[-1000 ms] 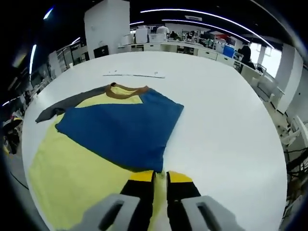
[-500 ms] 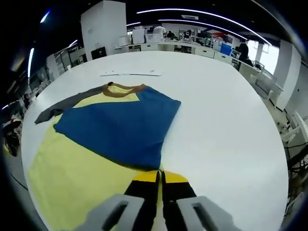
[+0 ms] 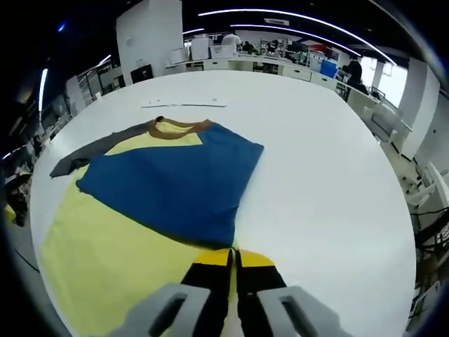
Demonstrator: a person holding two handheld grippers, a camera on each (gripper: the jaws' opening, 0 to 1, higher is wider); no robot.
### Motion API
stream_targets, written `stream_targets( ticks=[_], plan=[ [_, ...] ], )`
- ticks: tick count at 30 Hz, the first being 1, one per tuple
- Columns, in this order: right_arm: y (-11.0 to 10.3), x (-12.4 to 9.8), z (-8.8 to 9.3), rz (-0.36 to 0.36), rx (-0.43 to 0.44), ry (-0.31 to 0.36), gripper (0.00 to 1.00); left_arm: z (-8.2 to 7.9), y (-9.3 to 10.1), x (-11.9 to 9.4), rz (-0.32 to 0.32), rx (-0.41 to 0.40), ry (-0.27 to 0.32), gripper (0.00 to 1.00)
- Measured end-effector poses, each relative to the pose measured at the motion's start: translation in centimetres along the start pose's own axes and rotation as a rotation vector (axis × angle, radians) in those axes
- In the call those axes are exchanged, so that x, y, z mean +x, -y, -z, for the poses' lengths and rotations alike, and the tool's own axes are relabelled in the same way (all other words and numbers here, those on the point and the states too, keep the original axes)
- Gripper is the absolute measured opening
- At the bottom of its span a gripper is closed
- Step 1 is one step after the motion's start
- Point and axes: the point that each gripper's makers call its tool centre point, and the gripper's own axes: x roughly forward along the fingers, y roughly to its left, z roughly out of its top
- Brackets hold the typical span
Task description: Fold the garment on the visible template until the final outline fits inside the template.
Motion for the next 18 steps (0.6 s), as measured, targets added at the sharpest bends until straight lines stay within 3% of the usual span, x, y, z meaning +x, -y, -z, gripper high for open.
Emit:
stream_targets(
  ticks=[7,9,13,18],
  plan=[
    [0.1,0.0,0.1,-0.015,-0.031,-0.004,0.0,-0.2,-1.7,-0.2,-0.032,-0.008,-0.001,0.95],
    [0.0,-0.3,0.3,-0.019,0.023,-0.007,0.03,-0.3,-2.3,-0.3,-0.044,-0.008,-0.001,0.95],
    [-0.2,-0.7,-0.1,-0.042,0.067,0.018,0.3,-0.6,-3.5,-0.6,-0.069,-0.015,0.007,0.94],
    [-1.0,-1.8,-0.8,-0.075,0.048,0.042,0.51,-0.8,-4.7,-0.6,-0.093,-0.018,0.005,0.94]
  ],
)
